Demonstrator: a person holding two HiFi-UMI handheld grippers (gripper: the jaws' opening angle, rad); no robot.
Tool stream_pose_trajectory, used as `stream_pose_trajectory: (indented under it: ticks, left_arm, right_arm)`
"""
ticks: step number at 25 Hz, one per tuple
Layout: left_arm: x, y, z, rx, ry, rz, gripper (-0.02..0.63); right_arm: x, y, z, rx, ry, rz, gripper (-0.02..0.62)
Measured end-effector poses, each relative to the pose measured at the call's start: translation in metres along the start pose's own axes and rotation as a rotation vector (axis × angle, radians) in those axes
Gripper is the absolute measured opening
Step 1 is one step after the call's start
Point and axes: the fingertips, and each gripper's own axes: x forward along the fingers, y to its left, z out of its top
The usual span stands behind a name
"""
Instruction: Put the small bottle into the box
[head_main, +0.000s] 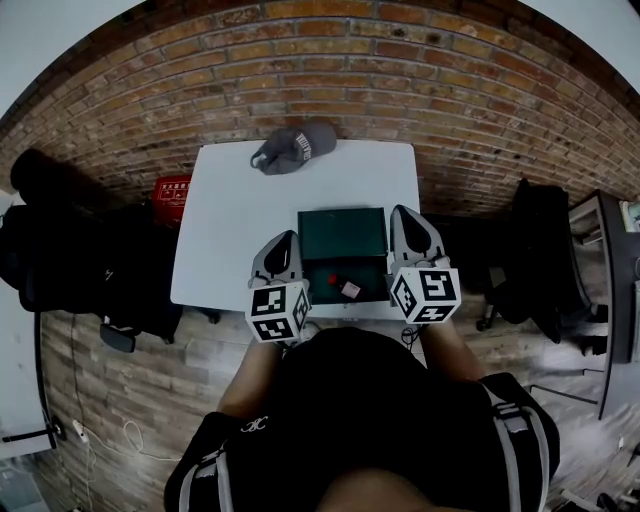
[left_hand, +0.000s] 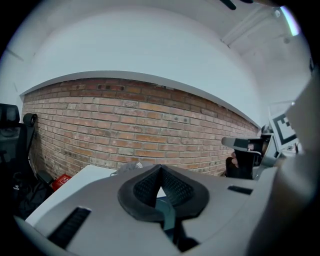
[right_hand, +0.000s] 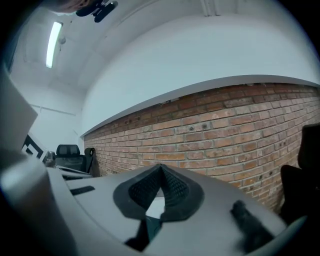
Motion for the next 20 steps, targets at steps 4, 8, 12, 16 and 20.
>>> stream_pose_trajectory:
  ticks: [4,8,12,16,20]
  left_arm:
    - [0.001,-0.001,0.004,0.006,-0.007,-0.010,0.006]
    - [0.003,-0.005,0.003,0.012,-0.006,-0.025,0.006]
    - [0.004,-0.007,0.004,0.016,-0.007,-0.040,0.006]
    - [0.004,-0.007,0.003,0.016,-0.002,-0.049,0.006]
    - [0.004,-0.006,0.003,0.015,0.002,-0.055,0.006]
  right_arm:
    - [-0.002,0.002,0.000,0.006,0.003,-0.003,0.028]
    - [-0.004,-0.001,0.001,0.011,-0.004,-0.014,0.028]
    - [-0.006,-0.002,0.000,0.017,-0.005,-0.023,0.028]
    - [-0.009,0.002,0.001,0.017,-0.006,-0.018,0.028]
    - [-0.009,0.010,0.004,0.012,-0.013,-0.005,0.028]
